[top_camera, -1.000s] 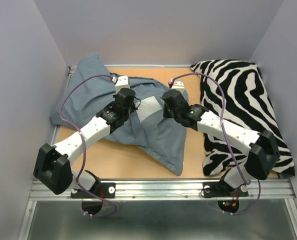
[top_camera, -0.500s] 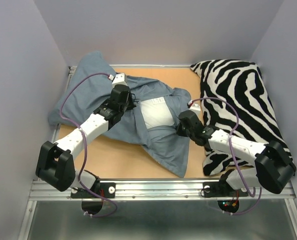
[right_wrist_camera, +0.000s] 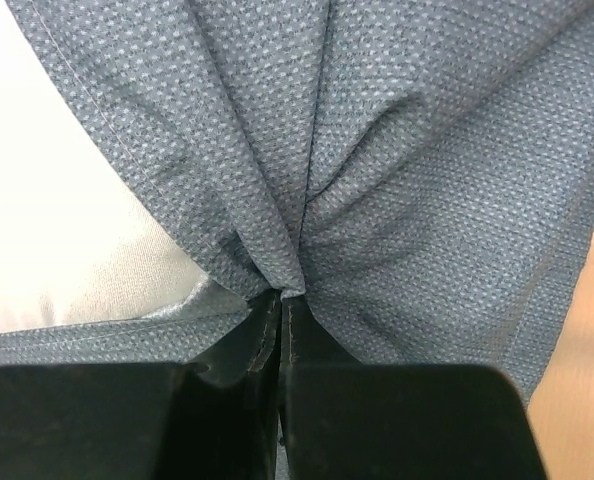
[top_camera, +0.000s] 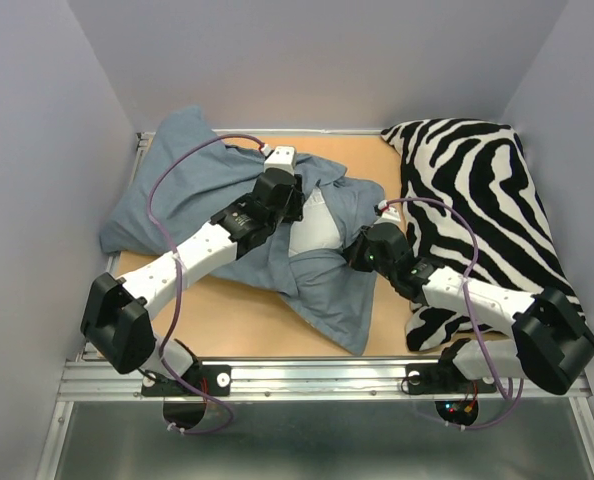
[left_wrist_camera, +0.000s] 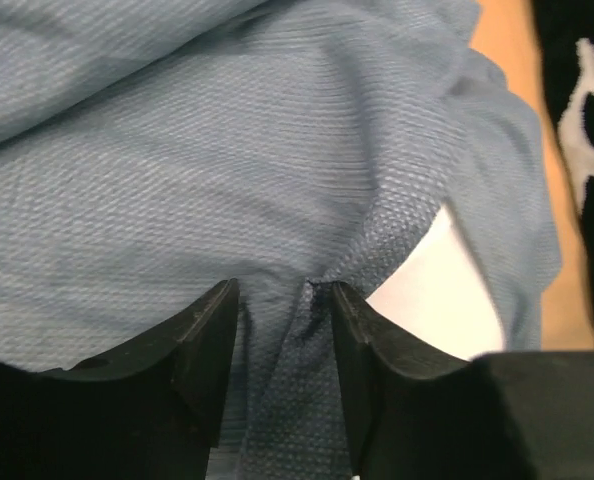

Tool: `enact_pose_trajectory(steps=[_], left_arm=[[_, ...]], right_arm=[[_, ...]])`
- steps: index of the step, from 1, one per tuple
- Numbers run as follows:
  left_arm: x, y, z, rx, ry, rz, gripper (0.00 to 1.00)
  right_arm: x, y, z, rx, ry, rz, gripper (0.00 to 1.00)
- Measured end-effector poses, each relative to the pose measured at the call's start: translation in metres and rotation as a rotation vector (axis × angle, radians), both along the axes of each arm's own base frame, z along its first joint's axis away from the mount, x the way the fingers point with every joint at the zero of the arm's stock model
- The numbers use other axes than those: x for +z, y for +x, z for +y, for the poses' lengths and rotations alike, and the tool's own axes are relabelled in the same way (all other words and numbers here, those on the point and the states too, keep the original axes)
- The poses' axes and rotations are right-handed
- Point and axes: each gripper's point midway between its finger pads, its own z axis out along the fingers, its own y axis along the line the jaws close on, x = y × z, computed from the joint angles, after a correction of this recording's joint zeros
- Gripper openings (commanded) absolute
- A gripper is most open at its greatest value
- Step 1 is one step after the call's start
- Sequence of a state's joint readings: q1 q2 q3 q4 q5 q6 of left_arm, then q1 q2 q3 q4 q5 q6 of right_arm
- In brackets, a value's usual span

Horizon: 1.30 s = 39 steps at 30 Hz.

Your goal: Remove the pillowcase from the pillow

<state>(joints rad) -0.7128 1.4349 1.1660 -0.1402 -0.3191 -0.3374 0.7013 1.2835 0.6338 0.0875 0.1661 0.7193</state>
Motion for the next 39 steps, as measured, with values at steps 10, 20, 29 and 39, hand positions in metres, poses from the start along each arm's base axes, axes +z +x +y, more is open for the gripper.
enact_pose_trajectory(steps=[10, 20, 29, 39], left_arm=[[0.063, -0.029, -0.04, -0.085, 0.015, -0.078, 0.59], [0.032, -0.06, -0.066, -0.124, -0.007, -0.008, 0.68], [-0.043, -0.048, -0.077, -0.075, 0.087, 0.085, 0.75], [-0.074, -0.023, -0.081, -0.032, 0.099, 0.092, 0.0]], right_arm=[[0.003, -0.002, 0.004, 0.028, 0.015, -0.006, 0.01], [0.021, -0.004, 0.005, 0.039, 0.051, -0.041, 0.01], [0.03, -0.005, 0.004, 0.037, 0.067, -0.057, 0.0], [0.035, -0.007, -0.001, 0.023, 0.071, -0.072, 0.01]])
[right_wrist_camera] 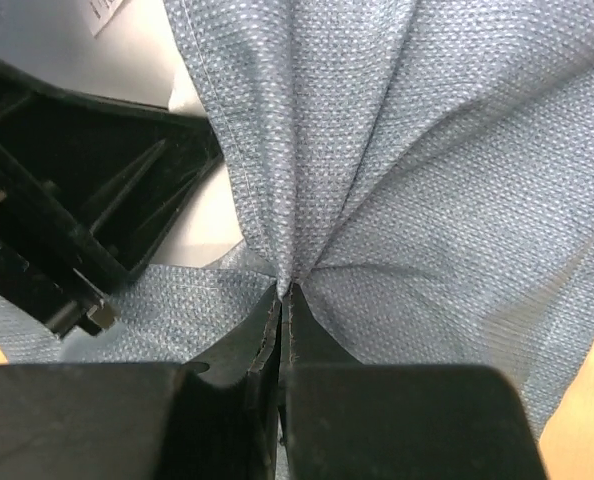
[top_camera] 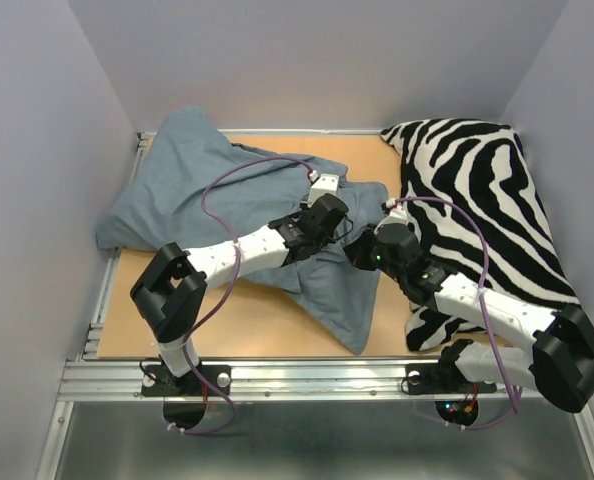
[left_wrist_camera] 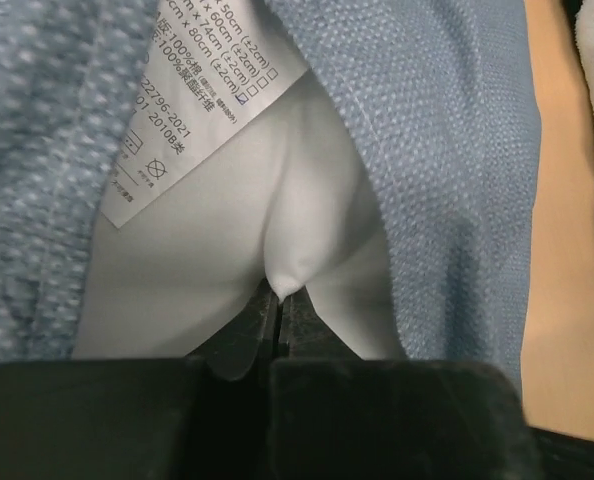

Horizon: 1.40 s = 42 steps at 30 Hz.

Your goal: Remove the pillowcase from the pillow

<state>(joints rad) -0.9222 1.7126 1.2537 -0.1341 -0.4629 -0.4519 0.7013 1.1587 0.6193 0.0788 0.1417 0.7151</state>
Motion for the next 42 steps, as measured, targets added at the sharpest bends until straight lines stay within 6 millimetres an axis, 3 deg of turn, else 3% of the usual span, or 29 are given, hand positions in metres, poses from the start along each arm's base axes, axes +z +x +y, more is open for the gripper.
enact_pose_trajectory(steps=[3, 7, 10, 15, 19, 29, 34, 37, 42], left_arm=[[0.001, 0.006, 0.0, -0.001, -0.023, 0.007, 0.0], [0.017, 0.018, 0.004, 0.005, -0.085, 0.012, 0.0], [0.035, 0.033, 0.02, 0.036, -0.155, 0.012, 0.0], [0.07, 0.06, 0.061, 0.132, -0.255, -0.011, 0.0], [0.092, 0.065, 0.08, 0.146, -0.342, -0.008, 0.0], [0.121, 0.063, 0.09, 0.09, -0.443, 0.06, 0.0], [0.139, 0.078, 0.098, 0.097, -0.455, 0.076, 0.0], [0.141, 0.086, 0.099, 0.094, -0.455, 0.089, 0.0], [0.138, 0.09, 0.099, 0.076, -0.445, 0.122, 0.0]], right_arm=[[-0.002, 0.0, -0.002, -0.005, -0.008, 0.004, 0.01], [-0.007, -0.002, -0.006, -0.016, -0.036, 0.023, 0.01], [-0.008, -0.001, -0.012, -0.041, -0.063, 0.032, 0.01], [0.003, 0.004, -0.014, -0.064, -0.058, 0.01, 0.01], [0.006, 0.007, -0.015, -0.08, -0.053, -0.002, 0.01], [-0.005, 0.018, -0.01, -0.122, -0.031, 0.016, 0.01], [0.013, 0.02, -0.008, -0.127, 0.025, -0.03, 0.0], [0.023, 0.02, -0.011, -0.132, 0.045, -0.054, 0.01], [0.024, 0.015, -0.022, -0.141, 0.057, -0.061, 0.0]])
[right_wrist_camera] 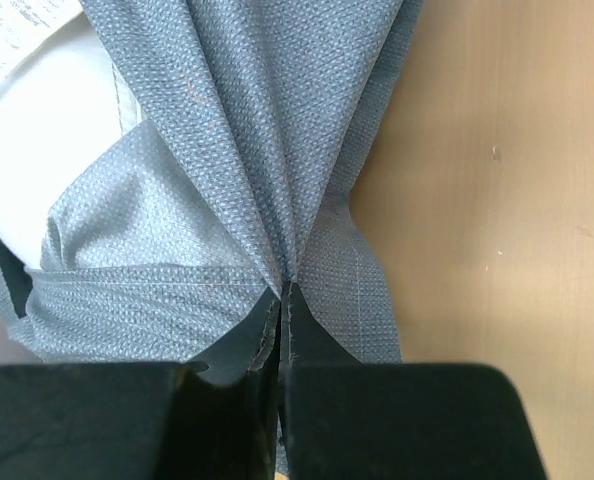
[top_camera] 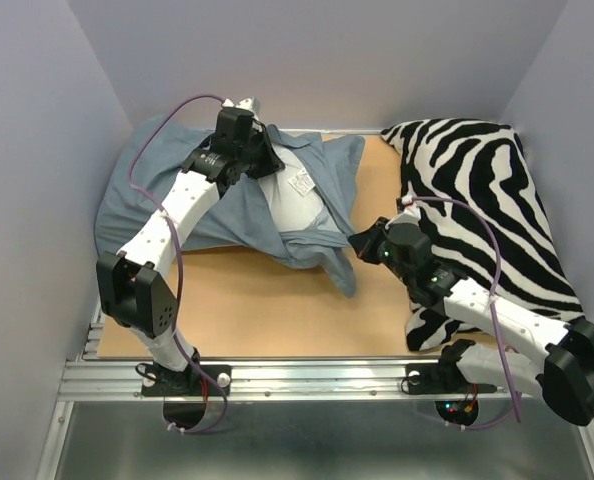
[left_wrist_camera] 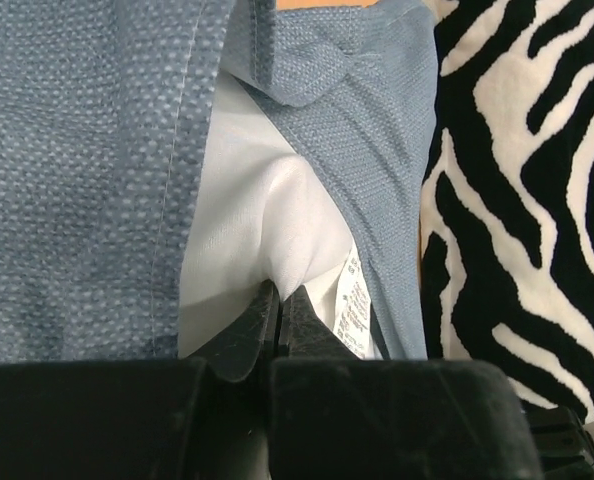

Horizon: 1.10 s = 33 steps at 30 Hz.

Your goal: Remove the pillowcase from the pillow

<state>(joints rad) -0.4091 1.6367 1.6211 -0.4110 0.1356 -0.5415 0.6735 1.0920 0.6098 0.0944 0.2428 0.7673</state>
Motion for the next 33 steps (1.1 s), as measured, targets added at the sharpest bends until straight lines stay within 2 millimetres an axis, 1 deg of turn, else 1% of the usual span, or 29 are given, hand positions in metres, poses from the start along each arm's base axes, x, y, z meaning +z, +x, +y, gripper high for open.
enact_pose_trajectory(steps=[3, 7, 9, 12, 15, 17, 20, 21, 24, 26, 28, 29, 30, 31, 33], left_arm=[[-0.002, 0.0, 0.006, -0.009, -0.013, 0.02, 0.0], [0.003, 0.01, 0.035, 0.02, -0.051, 0.041, 0.0], [0.007, 0.012, 0.041, 0.025, -0.059, 0.039, 0.0], [0.012, 0.012, 0.043, 0.016, -0.075, 0.04, 0.0], [0.009, 0.015, 0.049, 0.016, -0.09, 0.056, 0.0], [0.009, 0.022, 0.061, 0.038, -0.107, 0.064, 0.0], [0.014, 0.032, 0.077, 0.06, -0.147, 0.075, 0.0], [0.017, 0.039, 0.084, 0.063, -0.166, 0.082, 0.0], [0.021, 0.046, 0.088, 0.057, -0.187, 0.083, 0.0], [0.016, 0.042, 0.084, 0.044, -0.181, 0.085, 0.0], [0.013, 0.036, 0.077, 0.03, -0.164, 0.056, 0.0], [0.004, 0.025, 0.07, 0.023, -0.148, 0.044, 0.0], [-0.003, 0.013, 0.065, 0.017, -0.135, 0.041, 0.0], [-0.007, 0.004, 0.061, 0.011, -0.127, 0.027, 0.0], [-0.02, -0.027, 0.052, -0.005, -0.109, 0.011, 0.0]], right_arm=[[0.0, -0.004, -0.002, 0.008, 0.007, -0.001, 0.01], [0.011, -0.008, -0.004, 0.018, 0.031, -0.023, 0.01], [0.018, -0.01, -0.003, 0.024, 0.047, -0.04, 0.01], [0.023, -0.012, -0.005, 0.026, 0.053, -0.047, 0.0], [0.02, -0.015, -0.008, 0.024, 0.041, -0.034, 0.01], [0.013, -0.018, -0.012, 0.018, 0.024, -0.013, 0.01], [0.005, -0.02, -0.014, 0.016, 0.016, 0.007, 0.01], [0.005, -0.02, -0.014, 0.015, 0.018, 0.009, 0.0], [0.006, -0.019, -0.013, 0.013, 0.026, 0.007, 0.01], [-0.003, -0.017, -0.013, 0.009, 0.005, 0.03, 0.01], [-0.018, -0.012, -0.012, 0.004, -0.038, 0.073, 0.01], [-0.029, -0.009, -0.012, 0.004, -0.071, 0.104, 0.01], [-0.041, -0.005, -0.012, 0.001, -0.109, 0.137, 0.04], [-0.053, -0.002, -0.011, 0.006, -0.154, 0.175, 0.09], [-0.07, 0.004, -0.011, 0.012, -0.214, 0.227, 0.16]])
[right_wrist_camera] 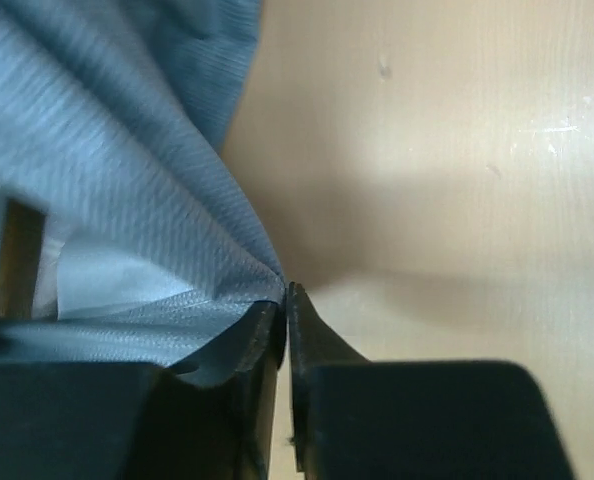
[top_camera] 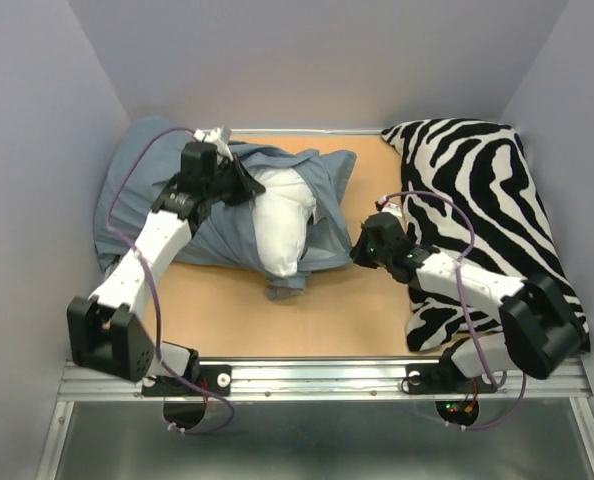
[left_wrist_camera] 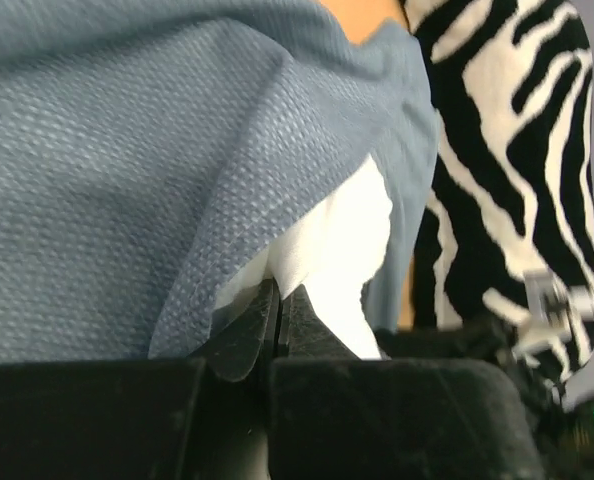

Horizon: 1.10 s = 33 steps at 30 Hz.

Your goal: Remove the pillowcase from the pillow

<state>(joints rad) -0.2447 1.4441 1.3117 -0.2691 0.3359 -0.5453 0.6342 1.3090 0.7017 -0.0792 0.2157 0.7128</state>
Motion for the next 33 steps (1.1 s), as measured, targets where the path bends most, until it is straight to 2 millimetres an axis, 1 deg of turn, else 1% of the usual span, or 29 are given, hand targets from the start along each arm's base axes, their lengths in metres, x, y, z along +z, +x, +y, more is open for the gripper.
enact_pose_trajectory(steps=[1, 2, 3, 4, 5, 6, 7, 8, 10, 13, 14, 15, 16, 18, 20, 23, 26, 27, 28, 29, 30, 31, 32, 33], left_arm=[[-0.006, -0.02, -0.006, -0.015, 0.007, -0.018, 0.0], [-0.01, -0.034, -0.008, -0.021, 0.012, -0.028, 0.0], [-0.013, -0.049, -0.011, -0.03, 0.016, -0.039, 0.0], [-0.012, -0.058, -0.014, -0.041, 0.015, -0.047, 0.0], [-0.012, -0.066, -0.017, -0.04, 0.014, -0.077, 0.0], [-0.014, -0.073, -0.018, -0.039, 0.017, -0.086, 0.0], [-0.018, -0.08, -0.022, -0.045, 0.021, -0.1, 0.0], [-0.026, -0.088, -0.025, -0.047, 0.028, -0.102, 0.0], [-0.038, -0.095, -0.028, -0.056, 0.038, -0.086, 0.0], [-0.05, -0.098, -0.031, -0.052, 0.044, -0.072, 0.0], [-0.05, -0.098, -0.031, -0.047, 0.044, -0.072, 0.0], [-0.049, -0.098, -0.032, -0.049, 0.043, -0.078, 0.0], [-0.048, -0.098, -0.034, -0.051, 0.042, -0.085, 0.0], [-0.046, -0.098, -0.036, -0.051, 0.041, -0.097, 0.0], [-0.045, -0.099, -0.038, -0.053, 0.045, -0.101, 0.0], [-0.046, -0.101, -0.042, -0.058, 0.052, -0.106, 0.0], [-0.045, -0.104, -0.044, -0.063, 0.054, -0.11, 0.0], [-0.045, -0.105, -0.045, -0.064, 0.055, -0.113, 0.0], [-0.044, -0.107, -0.046, -0.067, 0.055, -0.114, 0.0], [-0.044, -0.108, -0.047, -0.068, 0.057, -0.117, 0.0], [-0.044, -0.109, -0.047, -0.068, 0.058, -0.118, 0.0], [-0.045, -0.11, -0.047, -0.069, 0.059, -0.12, 0.0], [-0.045, -0.111, -0.047, -0.069, 0.06, -0.121, 0.0], [-0.046, -0.113, -0.048, -0.07, 0.062, -0.123, 0.0]], right_arm=[[-0.008, 0.004, 0.0, 0.004, -0.025, 0.025, 0.31], [-0.018, 0.009, 0.0, 0.008, -0.052, 0.057, 0.4], [-0.021, 0.011, 0.0, 0.012, -0.065, 0.064, 0.57], [-0.027, 0.016, 0.0, 0.014, -0.081, 0.081, 0.64], [-0.029, 0.018, -0.001, 0.014, -0.089, 0.09, 0.69], [-0.029, 0.023, -0.001, 0.02, -0.102, 0.093, 0.72], [-0.028, 0.026, 0.0, 0.027, -0.109, 0.092, 0.78], [-0.026, 0.028, 0.001, 0.033, -0.111, 0.086, 0.8], [-0.01, 0.034, 0.004, 0.048, -0.096, 0.054, 0.85], [0.027, 0.032, 0.011, 0.084, -0.036, -0.022, 0.88], [0.04, 0.03, 0.012, 0.095, -0.013, -0.048, 0.89], [0.057, 0.028, 0.013, 0.104, 0.017, -0.085, 0.9], [0.069, 0.026, 0.014, 0.111, 0.036, -0.11, 0.91], [0.093, 0.023, 0.015, 0.121, 0.075, -0.169, 0.91], [0.102, 0.025, 0.016, 0.13, 0.081, -0.188, 0.91], [0.098, 0.036, 0.026, 0.143, 0.068, -0.175, 0.9], [0.083, 0.056, 0.038, 0.145, 0.038, -0.132, 0.82], [0.081, 0.06, 0.04, 0.143, 0.034, -0.128, 0.78], [0.076, 0.068, 0.045, 0.143, 0.026, -0.118, 0.67], [0.071, 0.077, 0.049, 0.137, 0.013, -0.109, 0.59], [0.069, 0.083, 0.05, 0.127, 0.003, -0.109, 0.41], [0.067, 0.086, 0.051, 0.126, -0.004, -0.106, 0.32], [0.066, 0.09, 0.052, 0.125, -0.016, -0.103, 0.26], [0.069, 0.095, 0.054, 0.112, -0.017, -0.105, 0.22]])
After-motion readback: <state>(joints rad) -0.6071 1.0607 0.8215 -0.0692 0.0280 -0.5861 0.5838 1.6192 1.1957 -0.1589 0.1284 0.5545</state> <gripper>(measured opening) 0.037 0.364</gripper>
